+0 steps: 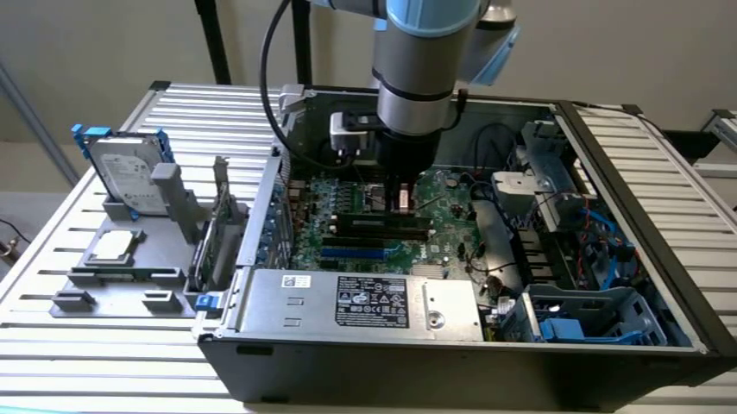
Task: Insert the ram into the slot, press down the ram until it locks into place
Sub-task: 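Insert the ram into the slot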
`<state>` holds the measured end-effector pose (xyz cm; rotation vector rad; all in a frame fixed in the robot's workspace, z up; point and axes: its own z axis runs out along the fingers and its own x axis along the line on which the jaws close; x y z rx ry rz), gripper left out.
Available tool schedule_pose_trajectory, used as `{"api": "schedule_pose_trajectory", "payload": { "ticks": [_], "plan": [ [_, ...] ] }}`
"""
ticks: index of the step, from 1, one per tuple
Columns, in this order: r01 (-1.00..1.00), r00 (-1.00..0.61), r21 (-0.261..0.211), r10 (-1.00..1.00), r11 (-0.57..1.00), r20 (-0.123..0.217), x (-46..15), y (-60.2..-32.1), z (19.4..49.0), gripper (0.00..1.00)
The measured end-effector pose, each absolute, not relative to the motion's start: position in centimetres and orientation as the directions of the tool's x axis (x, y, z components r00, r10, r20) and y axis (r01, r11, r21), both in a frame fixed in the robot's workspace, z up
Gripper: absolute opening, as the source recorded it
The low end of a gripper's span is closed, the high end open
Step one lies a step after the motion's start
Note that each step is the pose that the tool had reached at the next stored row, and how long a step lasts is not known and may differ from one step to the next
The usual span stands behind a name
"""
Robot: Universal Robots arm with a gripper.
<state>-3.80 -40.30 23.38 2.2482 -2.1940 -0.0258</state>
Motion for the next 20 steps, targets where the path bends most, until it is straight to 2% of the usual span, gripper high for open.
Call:
{"api": "schedule_pose_trajectory", "payload": {
  "ticks": [20],
  "plan": [
    [-1.000, 0.015, -0.002, -1.000, -0.015, -0.012, -4.13, -40.13, 22.92, 0.14]
  ]
}}
